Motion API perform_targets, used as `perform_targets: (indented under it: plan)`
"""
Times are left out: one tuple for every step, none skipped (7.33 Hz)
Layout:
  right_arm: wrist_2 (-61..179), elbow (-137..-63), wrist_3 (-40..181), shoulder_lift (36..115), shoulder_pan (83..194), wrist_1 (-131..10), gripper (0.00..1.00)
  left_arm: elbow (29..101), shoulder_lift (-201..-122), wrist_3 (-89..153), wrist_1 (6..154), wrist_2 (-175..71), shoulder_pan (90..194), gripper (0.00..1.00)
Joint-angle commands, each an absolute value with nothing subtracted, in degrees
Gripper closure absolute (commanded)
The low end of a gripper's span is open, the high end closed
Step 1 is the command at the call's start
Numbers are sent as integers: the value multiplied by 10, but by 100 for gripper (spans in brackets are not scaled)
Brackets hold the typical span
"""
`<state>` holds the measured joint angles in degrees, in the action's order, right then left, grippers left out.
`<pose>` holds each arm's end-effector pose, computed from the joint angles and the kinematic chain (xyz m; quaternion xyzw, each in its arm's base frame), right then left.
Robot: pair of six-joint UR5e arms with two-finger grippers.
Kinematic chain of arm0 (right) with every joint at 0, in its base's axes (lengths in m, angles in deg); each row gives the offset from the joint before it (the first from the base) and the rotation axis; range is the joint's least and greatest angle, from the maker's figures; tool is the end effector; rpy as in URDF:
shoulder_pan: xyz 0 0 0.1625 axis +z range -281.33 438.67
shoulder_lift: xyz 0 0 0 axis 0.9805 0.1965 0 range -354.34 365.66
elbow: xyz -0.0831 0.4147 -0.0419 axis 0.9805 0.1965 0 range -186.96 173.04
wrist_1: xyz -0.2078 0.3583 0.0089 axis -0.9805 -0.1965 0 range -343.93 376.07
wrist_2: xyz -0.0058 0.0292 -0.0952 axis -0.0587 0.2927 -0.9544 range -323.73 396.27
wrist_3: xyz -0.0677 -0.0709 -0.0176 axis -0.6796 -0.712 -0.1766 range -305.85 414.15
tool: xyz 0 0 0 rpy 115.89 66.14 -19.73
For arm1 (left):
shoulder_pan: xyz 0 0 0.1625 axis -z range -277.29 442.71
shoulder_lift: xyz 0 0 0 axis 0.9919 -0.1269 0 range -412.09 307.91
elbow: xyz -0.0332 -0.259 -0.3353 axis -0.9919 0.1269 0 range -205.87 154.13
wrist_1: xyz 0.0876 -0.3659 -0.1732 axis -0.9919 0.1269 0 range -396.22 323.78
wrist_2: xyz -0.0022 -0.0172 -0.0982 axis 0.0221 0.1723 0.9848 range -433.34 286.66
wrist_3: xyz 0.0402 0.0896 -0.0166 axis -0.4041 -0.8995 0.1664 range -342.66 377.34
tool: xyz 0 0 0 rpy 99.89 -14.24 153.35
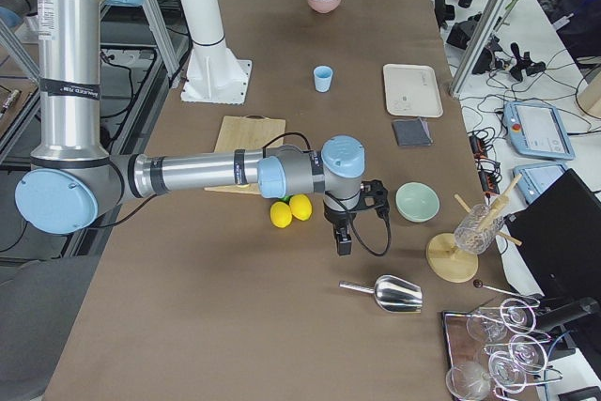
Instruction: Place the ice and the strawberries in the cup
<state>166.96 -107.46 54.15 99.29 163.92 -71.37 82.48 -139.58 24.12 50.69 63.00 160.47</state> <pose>0.0289 -0.4773 0.5979 0.0627 -0.3494 -0.0672 0.9325 0.0401 -0.4733 0.5250 0.0361 0.4025 0.0872 0.9105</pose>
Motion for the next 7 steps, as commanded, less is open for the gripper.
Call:
perform_targets:
  plan:
    - [1670,-1075,541,993,1639,-713,0,815,-1400,237,504,631,1593,3]
    - [1669,-1074,541,992,1639,-713,0,819,-1402,238,509,632,1593,3]
    - [1669,-1075,541,992,1638,-712,0,815,-1398,236,535,632,1596,3]
    - [1669,-1075,541,991,1636,-713,0,816,-1392,236,558,631,1609,2]
    - [1662,-1075,541,989,1635,-712,0,807,-1396,240,549,629,1621,2]
    - [1660,-1075,541,989,1635,-712,0,786,-1399,236,555,625,1622,2]
    - [1659,-1075,541,989,1635,-712,0,794,-1391,236,559,626,1626,2]
